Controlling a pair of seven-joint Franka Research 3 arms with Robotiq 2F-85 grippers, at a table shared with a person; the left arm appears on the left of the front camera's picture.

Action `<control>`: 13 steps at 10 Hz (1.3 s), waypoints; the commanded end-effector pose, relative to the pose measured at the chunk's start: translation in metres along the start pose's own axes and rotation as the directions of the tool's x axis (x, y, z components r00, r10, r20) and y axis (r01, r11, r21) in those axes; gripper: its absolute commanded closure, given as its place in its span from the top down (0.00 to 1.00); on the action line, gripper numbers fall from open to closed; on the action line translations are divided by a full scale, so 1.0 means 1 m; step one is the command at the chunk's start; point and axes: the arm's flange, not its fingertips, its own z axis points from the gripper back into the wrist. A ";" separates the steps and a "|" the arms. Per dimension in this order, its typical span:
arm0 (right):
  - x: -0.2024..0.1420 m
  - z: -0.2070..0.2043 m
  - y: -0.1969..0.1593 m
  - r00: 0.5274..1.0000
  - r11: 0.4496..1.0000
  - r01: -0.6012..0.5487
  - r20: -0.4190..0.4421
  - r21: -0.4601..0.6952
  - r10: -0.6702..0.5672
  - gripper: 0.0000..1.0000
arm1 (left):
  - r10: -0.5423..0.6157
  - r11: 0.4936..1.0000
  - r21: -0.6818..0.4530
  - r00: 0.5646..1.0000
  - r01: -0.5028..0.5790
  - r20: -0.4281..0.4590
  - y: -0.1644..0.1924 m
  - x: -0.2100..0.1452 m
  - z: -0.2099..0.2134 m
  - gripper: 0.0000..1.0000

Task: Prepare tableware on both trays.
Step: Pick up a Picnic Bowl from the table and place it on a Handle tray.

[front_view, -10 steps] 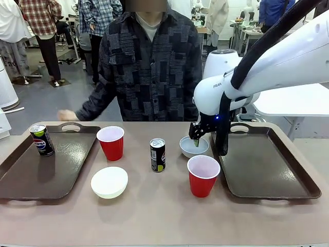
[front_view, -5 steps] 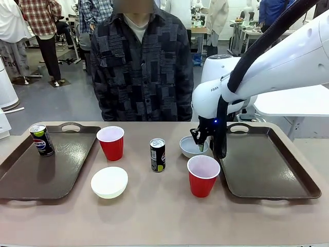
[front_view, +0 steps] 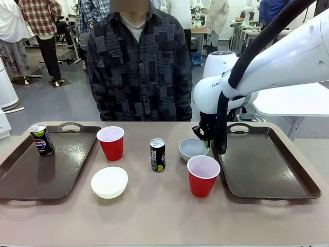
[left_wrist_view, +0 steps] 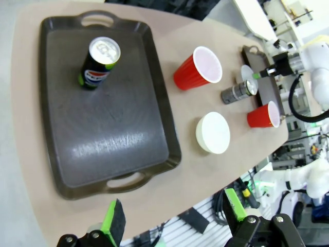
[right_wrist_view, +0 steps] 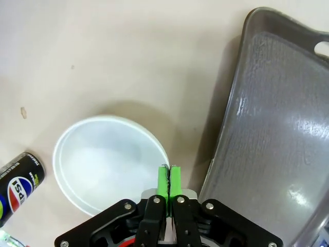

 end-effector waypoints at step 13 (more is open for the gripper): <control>-0.124 0.152 -0.103 0.994 0.995 0.096 0.055 0.038 -0.098 0.00 | 0.007 1.000 -0.011 1.000 -0.007 0.005 0.000 0.000 0.001 1.00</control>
